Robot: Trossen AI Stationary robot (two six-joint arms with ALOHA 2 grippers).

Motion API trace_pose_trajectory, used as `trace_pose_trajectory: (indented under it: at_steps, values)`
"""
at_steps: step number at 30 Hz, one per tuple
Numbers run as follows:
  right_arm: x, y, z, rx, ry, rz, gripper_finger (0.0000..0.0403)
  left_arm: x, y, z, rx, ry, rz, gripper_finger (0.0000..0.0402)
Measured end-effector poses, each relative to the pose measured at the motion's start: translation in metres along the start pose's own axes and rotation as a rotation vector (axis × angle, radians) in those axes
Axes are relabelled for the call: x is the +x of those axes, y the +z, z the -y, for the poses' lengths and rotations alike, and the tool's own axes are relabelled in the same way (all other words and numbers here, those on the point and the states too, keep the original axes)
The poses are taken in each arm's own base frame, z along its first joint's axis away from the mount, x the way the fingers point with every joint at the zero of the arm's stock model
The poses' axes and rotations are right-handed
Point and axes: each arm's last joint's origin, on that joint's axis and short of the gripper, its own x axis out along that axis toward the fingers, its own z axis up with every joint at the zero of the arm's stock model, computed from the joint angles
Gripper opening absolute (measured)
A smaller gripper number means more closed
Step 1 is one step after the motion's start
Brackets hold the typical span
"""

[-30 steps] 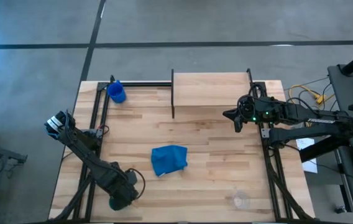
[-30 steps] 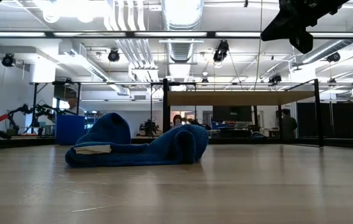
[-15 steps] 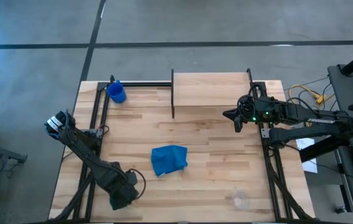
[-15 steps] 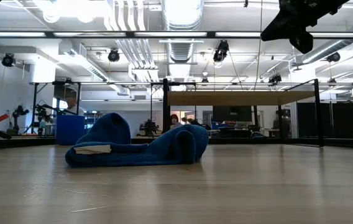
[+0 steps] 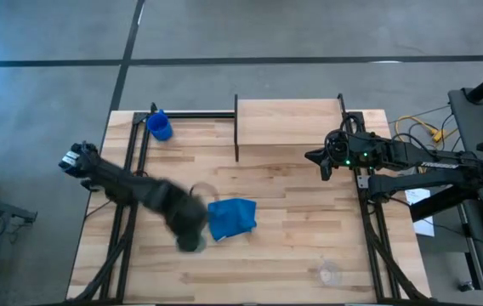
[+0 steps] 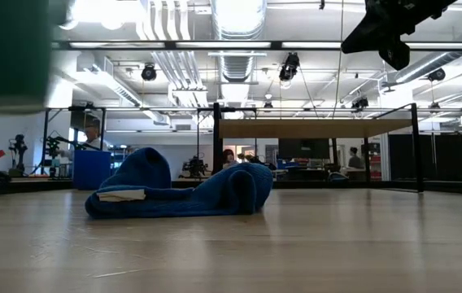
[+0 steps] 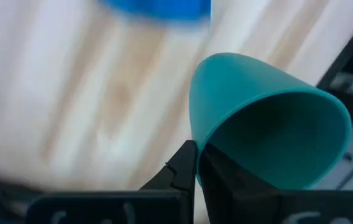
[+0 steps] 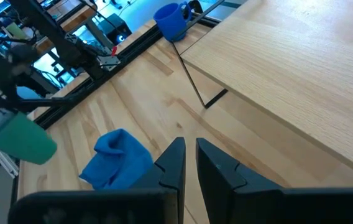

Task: Stack small to large cups/mugs on shelf
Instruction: Put the green cup on the shelf

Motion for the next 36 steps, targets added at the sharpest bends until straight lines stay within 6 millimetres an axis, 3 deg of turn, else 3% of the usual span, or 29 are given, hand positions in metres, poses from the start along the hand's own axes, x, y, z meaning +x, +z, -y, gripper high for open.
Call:
trace_pose_trajectory:
  at_steps: [9, 13, 19, 24, 28, 36]
  values:
    - [0.0, 0.001, 0.0, 0.009, -0.004, 0.009, 0.0034, -0.085, 0.089, -0.058, 0.214, 0.203, 0.476, 0.0]
    - [0.005, 0.003, -0.003, 0.014, 0.007, 0.032, 0.0034, -0.107, 0.121, -0.079, 0.317, 0.271, 0.594, 0.0]
    - [0.03, 0.008, -0.011, 0.02, 0.022, 0.064, 0.0034, -0.106, 0.168, -0.107, 0.405, 0.375, 0.617, 0.0]
    - [0.049, 0.011, -0.011, 0.022, -0.117, 0.165, 0.0034, -0.106, 0.198, -0.13, 0.341, 0.41, 0.621, 0.0]
    - [0.057, 0.019, -0.005, 0.045, -0.226, 0.27, 0.0034, -0.117, 0.207, -0.143, 0.308, 0.431, 0.632, 0.0]
    - [0.088, 0.044, 0.017, 0.127, -0.176, 0.38, 0.0034, -0.12, 0.206, -0.15, 0.283, 0.437, 0.566, 0.0]
